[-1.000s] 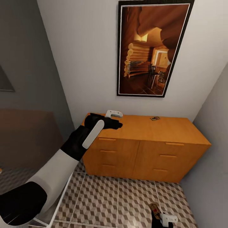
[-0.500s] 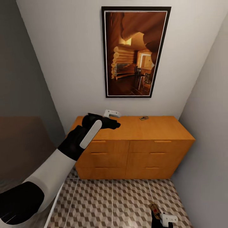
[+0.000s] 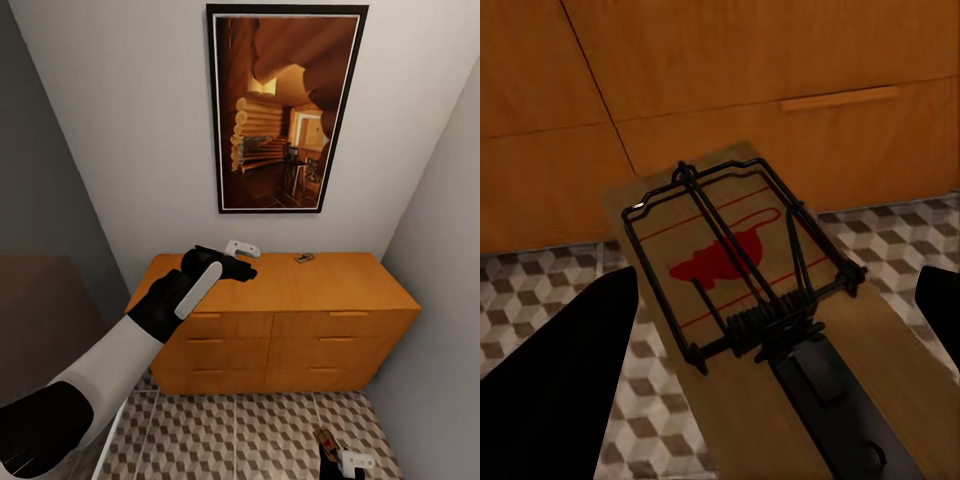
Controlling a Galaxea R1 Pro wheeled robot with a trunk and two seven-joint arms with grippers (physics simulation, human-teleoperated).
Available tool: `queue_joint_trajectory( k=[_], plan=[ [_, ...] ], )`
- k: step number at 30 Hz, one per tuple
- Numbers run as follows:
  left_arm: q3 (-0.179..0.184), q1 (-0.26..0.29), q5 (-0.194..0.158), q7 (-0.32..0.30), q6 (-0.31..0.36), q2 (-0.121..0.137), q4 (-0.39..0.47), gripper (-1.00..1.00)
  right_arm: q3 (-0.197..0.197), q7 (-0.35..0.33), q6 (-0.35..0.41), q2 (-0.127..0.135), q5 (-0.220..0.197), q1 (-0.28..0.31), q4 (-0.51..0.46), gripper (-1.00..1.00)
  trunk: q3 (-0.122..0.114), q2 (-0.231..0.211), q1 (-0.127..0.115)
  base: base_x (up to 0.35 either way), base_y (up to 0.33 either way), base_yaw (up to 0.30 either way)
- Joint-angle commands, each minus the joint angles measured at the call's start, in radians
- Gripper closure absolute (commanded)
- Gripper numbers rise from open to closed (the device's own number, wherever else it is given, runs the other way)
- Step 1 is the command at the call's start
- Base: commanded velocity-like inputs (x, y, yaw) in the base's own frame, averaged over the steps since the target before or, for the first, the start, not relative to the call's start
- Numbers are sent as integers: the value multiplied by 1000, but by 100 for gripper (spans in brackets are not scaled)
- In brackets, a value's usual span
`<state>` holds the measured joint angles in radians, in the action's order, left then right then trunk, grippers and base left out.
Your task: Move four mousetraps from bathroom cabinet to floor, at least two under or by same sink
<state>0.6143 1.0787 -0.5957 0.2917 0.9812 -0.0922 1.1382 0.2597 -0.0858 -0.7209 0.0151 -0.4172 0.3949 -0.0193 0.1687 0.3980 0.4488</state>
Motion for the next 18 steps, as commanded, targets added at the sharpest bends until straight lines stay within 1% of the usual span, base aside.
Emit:
queue_joint_trajectory(
  k=[1,6,11,14,18],
  plan=[
    [7,1,-10,10,2,0,-8,-100,3,-9,-3,0,-11,1,1,100,2,2,1,338,0,-1],
    [17,1,-10,3,0,-1,-40,-100,3,-8,-3,0,-11,1,1,100,2,2,1,341,0,0],
    [19,1,-9,-50,-4,0,-57,-100,3,-8,-3,0,-11,1,1,100,1,2,1,310,0,-41],
    [19,1,-8,-67,-5,0,-64,-100,3,-8,-3,-1,-11,1,1,100,-1,2,1,150,0,-162],
    [20,1,-7,-74,-7,0,-67,-100,3,-8,-3,-1,-11,1,1,100,-6,2,1,36,0,-200]
  ],
)
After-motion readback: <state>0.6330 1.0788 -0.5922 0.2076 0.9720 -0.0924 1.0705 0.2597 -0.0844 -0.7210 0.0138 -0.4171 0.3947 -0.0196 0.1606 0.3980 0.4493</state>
